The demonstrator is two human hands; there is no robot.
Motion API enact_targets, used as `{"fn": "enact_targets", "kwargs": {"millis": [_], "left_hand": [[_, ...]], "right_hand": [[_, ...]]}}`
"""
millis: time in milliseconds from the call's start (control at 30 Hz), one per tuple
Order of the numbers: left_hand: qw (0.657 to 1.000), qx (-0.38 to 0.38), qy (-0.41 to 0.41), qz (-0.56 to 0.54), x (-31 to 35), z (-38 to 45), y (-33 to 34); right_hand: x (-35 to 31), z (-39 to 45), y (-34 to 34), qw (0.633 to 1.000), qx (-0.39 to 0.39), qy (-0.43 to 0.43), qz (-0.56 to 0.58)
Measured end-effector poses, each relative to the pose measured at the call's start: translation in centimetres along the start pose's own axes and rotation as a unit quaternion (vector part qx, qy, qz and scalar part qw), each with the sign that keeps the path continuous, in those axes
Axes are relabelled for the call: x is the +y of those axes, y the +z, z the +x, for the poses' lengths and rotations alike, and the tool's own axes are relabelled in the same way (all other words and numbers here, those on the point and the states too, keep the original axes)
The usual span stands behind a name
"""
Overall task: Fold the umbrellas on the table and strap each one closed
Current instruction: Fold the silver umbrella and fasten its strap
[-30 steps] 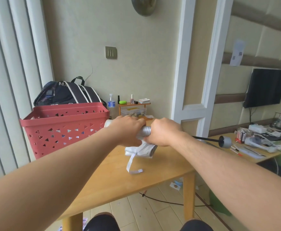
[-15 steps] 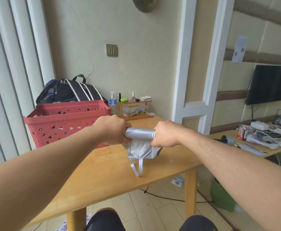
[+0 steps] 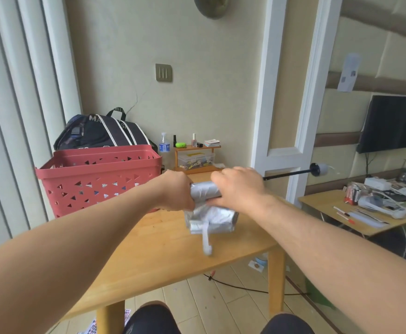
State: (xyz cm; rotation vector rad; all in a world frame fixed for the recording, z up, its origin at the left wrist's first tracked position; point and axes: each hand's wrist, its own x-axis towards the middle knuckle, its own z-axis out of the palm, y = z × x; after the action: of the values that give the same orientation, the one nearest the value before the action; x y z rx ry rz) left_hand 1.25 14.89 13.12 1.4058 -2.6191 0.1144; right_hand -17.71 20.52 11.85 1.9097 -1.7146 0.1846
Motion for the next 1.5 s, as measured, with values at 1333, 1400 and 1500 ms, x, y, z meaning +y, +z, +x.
{"fn": "enact_targets", "kwargs": {"millis": [1333,1400,1500], "left_hand": [[0.944,-0.211,-0.007,-0.252,-0.5,-1.6,-1.7],[0.956,-0.195,-0.005,-0.221,-1.0,-1.4,-1.7],[0.990,-0.143,0.012,-0.010,-1.5,-1.2,-1.7]], "right_hand": [[3.2,-1.6,0.2,0.996,0.076,-0.039,0.000],[2.7,-1.5,-0.4,0.999,0.036,-0.016,-0.009],[1.6,-1.2,-0.6,0.999,-0.023,0.029,0.000]]}}
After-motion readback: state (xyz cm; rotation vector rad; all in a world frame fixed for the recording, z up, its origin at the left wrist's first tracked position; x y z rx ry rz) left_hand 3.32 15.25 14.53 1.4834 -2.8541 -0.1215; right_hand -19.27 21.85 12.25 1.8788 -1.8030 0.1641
